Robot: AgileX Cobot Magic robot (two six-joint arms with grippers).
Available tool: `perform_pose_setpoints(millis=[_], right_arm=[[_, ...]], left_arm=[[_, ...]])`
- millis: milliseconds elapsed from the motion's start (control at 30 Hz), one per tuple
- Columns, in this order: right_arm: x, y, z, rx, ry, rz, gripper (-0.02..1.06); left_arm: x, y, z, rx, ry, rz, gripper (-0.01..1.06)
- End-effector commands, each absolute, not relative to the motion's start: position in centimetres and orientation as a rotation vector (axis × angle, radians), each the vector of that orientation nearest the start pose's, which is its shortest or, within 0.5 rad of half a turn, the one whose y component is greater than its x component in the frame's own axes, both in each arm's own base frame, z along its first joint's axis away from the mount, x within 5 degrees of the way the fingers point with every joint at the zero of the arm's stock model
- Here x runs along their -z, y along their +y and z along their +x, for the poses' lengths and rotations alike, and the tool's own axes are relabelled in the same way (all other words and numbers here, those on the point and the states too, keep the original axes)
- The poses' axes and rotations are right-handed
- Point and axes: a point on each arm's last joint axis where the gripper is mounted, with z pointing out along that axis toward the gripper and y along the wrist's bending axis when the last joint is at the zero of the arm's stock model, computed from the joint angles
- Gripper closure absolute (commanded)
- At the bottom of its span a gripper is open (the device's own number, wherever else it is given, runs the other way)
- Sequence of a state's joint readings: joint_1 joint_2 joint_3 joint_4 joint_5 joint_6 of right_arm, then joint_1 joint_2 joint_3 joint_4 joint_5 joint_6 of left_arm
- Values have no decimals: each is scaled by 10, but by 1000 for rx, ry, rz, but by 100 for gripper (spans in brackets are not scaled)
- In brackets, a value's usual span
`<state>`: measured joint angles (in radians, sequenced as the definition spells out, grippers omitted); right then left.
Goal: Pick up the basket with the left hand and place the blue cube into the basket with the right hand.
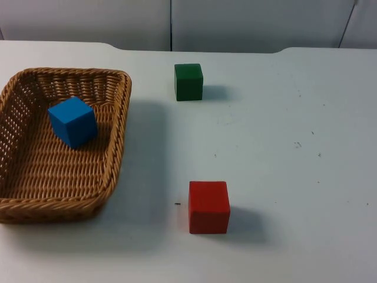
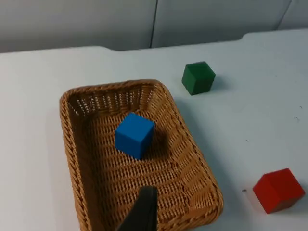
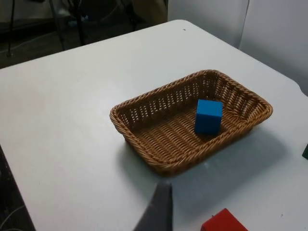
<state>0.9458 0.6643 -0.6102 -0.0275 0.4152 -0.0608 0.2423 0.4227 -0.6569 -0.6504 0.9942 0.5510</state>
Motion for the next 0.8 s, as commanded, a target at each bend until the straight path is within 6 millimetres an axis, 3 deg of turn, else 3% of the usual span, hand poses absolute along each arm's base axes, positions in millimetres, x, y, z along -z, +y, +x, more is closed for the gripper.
perform_pose_setpoints(millis=[0, 267, 467, 633, 767], right_arm=[[-323, 105, 77, -549, 1739, -987, 28], [-329, 82, 60, -562, 1725, -964, 28], [-326, 78, 57, -554, 1763, -975, 28], [-323, 76, 57, -538, 1795, -992, 28], [-319, 74, 57, -493, 1829, -1021, 28]], left_arm=[[-329, -33, 61, 348, 2072, 209, 17], [-334, -38, 43, 324, 1986, 234, 17], [-332, -39, 32, 319, 1978, 315, 17], [-328, -30, 11, 172, 1947, 234, 17], [-323, -27, -22, 92, 1845, 138, 17]])
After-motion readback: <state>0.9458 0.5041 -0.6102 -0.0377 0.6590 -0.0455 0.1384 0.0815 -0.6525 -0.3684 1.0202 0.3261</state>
